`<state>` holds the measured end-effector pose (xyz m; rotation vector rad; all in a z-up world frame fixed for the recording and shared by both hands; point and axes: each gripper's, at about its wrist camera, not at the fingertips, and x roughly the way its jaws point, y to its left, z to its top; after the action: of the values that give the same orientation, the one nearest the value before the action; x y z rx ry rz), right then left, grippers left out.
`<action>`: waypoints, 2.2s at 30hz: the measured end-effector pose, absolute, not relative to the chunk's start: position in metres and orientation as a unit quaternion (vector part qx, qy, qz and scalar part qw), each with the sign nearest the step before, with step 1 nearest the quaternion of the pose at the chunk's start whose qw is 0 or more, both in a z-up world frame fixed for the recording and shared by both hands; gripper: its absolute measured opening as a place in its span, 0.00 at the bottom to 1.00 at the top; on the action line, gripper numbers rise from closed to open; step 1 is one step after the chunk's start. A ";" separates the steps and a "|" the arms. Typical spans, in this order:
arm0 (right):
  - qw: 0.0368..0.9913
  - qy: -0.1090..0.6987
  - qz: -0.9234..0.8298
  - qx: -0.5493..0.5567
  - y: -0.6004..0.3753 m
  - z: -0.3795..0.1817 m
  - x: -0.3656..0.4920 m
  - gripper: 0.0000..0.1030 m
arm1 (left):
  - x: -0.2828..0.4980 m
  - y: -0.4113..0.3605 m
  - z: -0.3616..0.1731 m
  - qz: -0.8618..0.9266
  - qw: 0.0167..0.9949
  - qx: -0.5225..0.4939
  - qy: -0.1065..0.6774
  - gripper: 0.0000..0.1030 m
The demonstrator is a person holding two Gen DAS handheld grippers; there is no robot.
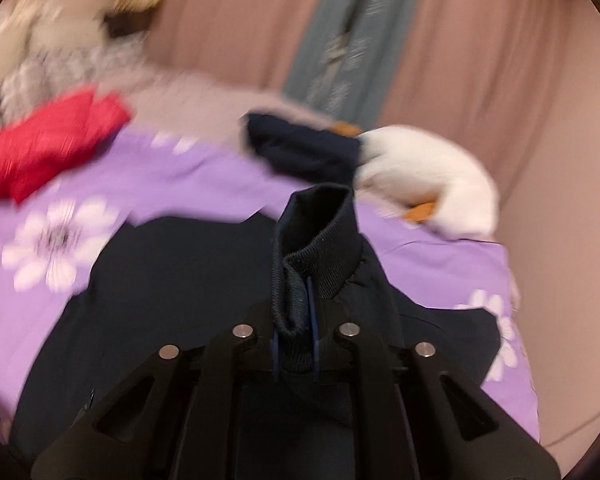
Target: Fold large clothes
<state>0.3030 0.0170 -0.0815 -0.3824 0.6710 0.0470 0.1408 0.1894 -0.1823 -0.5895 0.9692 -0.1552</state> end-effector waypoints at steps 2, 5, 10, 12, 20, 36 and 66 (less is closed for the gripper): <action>0.910 0.358 0.054 -0.201 0.040 -0.113 0.309 0.51 | 0.146 0.192 -0.186 -0.067 0.838 -0.280 0.463 0.98; 0.896 0.378 0.095 -0.211 0.061 -0.145 0.297 0.53 | 0.153 0.194 -0.189 -0.071 0.834 -0.286 0.467 0.98; 0.897 0.385 0.160 -0.145 0.023 -0.150 0.261 0.60 | 0.176 0.185 -0.179 -0.101 0.835 -0.283 0.461 0.98; 0.904 0.377 0.168 -0.109 -0.005 -0.145 0.248 0.61 | 0.191 0.178 -0.171 -0.123 0.837 -0.284 0.451 0.98; 0.923 0.378 0.068 0.014 -0.146 -0.151 0.200 0.64 | 0.298 0.133 -0.169 -0.225 0.789 -0.350 0.451 0.98; 0.923 0.376 0.018 0.086 -0.217 -0.181 0.158 0.64 | 0.405 0.077 -0.187 -0.183 0.785 -0.317 0.500 0.12; 0.864 0.398 -0.027 0.308 -0.336 -0.192 0.364 0.70 | 0.397 0.111 -0.134 -0.190 0.864 -0.174 0.432 0.66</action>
<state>0.3642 -0.3364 -0.1918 0.6458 0.8347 -0.0574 0.3970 0.1111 -0.1339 -0.3647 0.9048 -0.3982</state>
